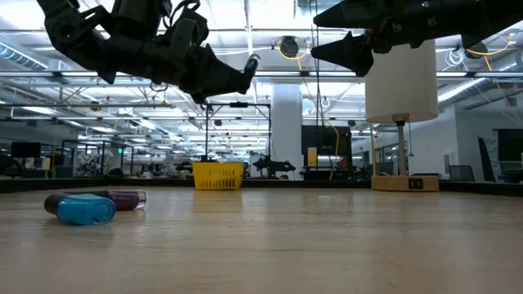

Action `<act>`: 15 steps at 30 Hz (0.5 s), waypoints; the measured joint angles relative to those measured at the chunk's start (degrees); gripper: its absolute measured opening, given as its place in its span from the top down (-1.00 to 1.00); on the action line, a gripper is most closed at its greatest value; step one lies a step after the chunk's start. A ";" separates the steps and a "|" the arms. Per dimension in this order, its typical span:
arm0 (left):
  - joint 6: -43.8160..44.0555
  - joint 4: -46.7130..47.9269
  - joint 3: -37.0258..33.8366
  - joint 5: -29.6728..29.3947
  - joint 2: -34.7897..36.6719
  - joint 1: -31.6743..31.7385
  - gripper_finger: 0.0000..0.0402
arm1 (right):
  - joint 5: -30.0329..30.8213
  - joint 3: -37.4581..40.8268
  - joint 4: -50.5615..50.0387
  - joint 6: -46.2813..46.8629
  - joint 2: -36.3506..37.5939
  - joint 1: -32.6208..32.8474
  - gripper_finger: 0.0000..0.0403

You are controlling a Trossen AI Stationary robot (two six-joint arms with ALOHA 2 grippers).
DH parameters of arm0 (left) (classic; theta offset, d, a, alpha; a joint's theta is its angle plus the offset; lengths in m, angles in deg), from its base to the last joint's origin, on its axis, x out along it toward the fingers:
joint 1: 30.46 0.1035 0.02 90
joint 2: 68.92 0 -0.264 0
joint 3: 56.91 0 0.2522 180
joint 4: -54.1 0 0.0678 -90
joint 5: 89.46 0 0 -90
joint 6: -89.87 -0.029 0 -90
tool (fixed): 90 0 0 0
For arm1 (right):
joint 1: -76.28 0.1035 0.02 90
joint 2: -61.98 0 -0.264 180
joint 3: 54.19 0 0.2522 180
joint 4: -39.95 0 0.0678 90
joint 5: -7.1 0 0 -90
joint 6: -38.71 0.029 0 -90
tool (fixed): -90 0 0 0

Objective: Pick & Place Nail Polish
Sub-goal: Put the green nail polish bottle into the yellow bin

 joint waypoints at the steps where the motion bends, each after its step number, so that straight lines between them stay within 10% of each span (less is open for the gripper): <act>1: 0.00 0.12 0.00 -0.01 0.00 0.02 0.81 | 0.00 0.00 0.00 0.00 0.00 0.00 -0.59; 15: -0.43 0.39 0.00 -0.11 0.00 0.02 0.81 | 0.00 0.00 0.00 0.02 -0.01 0.00 -0.59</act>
